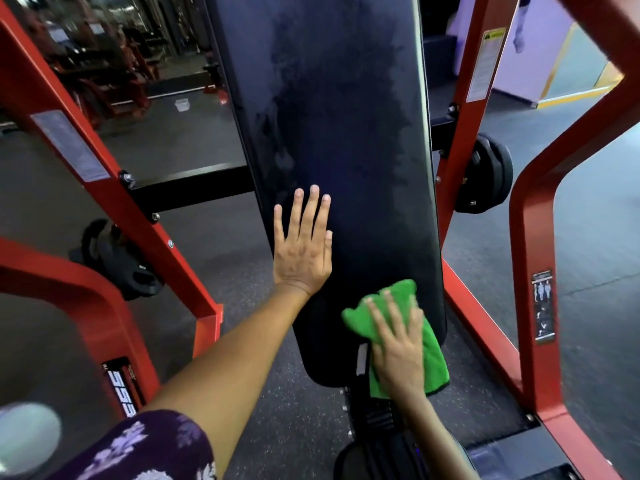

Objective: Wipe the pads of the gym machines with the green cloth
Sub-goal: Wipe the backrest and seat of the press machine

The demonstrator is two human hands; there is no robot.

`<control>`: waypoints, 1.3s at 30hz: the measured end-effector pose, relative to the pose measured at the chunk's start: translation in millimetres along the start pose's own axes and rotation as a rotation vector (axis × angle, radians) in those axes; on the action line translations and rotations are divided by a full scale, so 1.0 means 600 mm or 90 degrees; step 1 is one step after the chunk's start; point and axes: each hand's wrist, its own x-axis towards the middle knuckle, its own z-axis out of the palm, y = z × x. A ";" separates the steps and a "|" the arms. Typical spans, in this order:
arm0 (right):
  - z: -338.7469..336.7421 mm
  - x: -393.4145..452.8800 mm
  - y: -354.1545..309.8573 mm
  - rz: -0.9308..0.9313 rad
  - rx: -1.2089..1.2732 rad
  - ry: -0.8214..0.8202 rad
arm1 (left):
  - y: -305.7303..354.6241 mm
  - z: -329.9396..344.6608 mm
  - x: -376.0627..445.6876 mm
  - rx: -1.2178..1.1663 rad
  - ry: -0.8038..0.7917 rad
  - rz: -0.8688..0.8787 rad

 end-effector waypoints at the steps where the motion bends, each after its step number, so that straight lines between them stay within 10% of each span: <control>1: -0.005 0.016 0.002 0.109 0.045 0.031 | -0.001 0.001 0.001 0.003 -0.002 0.000; 4: -0.009 0.065 -0.028 0.211 0.119 0.075 | -0.003 0.002 0.002 0.009 0.001 0.001; 11: 0.029 -0.037 -0.019 -0.174 -0.032 -0.015 | -0.002 0.001 -0.006 0.008 -0.001 -0.004; 18: 0.005 0.056 -0.031 0.332 0.174 0.122 | -0.003 0.005 0.001 0.010 0.009 -0.003; 24: 0.050 -0.048 -0.055 -0.086 0.011 0.028 | -0.002 0.002 0.001 0.021 0.013 0.000; 31: 0.011 0.017 0.013 0.352 0.189 0.132 | -0.004 0.003 0.003 0.019 0.017 0.004; 39: 0.035 -0.063 0.005 0.125 0.103 0.020 | -0.003 0.006 -0.002 0.031 0.021 0.007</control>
